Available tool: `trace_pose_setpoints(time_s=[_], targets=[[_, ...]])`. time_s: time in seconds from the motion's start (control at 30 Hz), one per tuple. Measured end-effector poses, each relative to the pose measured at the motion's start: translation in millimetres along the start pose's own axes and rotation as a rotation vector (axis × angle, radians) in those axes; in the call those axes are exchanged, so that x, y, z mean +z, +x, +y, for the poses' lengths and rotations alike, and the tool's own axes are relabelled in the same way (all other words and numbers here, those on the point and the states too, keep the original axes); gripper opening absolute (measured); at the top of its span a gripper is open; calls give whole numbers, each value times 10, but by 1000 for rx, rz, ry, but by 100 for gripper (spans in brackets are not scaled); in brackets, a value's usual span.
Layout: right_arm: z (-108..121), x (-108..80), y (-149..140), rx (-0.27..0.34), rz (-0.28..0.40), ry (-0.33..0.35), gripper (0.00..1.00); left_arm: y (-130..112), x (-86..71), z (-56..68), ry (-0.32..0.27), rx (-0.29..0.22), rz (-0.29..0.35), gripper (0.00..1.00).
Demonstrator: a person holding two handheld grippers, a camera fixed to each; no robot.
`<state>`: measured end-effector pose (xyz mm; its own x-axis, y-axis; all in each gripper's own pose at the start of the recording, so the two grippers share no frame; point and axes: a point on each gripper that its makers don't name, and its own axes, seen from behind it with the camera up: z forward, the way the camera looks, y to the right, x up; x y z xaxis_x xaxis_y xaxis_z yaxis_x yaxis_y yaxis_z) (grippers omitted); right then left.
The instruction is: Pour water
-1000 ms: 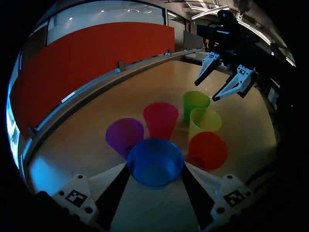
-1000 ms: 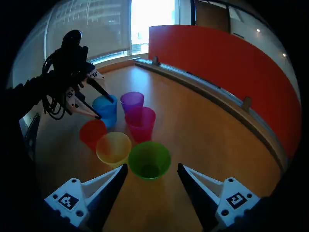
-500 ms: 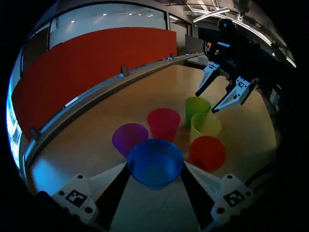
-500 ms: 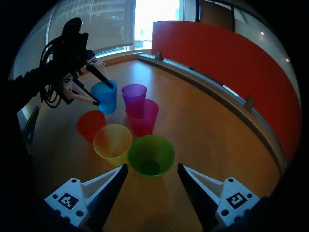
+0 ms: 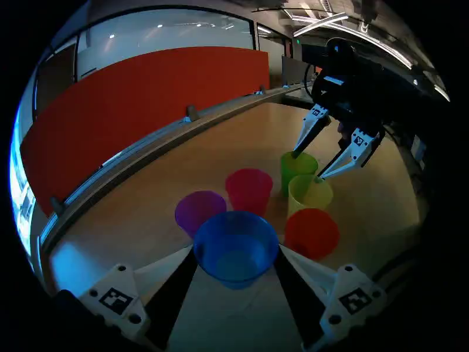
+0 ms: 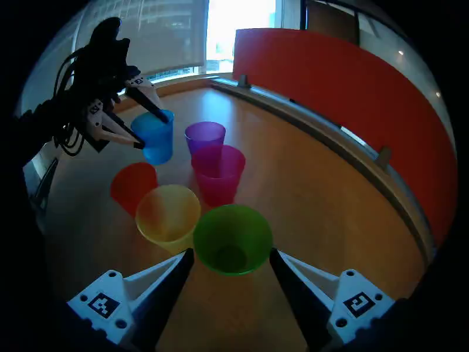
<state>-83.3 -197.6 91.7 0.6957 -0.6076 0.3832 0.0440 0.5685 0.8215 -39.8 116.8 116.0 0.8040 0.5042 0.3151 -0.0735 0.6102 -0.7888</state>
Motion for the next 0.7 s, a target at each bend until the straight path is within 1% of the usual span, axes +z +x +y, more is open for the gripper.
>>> trace_pose_setpoints(time_s=[0.47, 0.7], targets=[[9, 117, 43, -15, 12, -6, 100, 11, -98, 10, 8, 8, 8, 86], [22, 140, 85, -5, 26, -10, 99, 13, -125, 3, 11, 9, 11, 86]])
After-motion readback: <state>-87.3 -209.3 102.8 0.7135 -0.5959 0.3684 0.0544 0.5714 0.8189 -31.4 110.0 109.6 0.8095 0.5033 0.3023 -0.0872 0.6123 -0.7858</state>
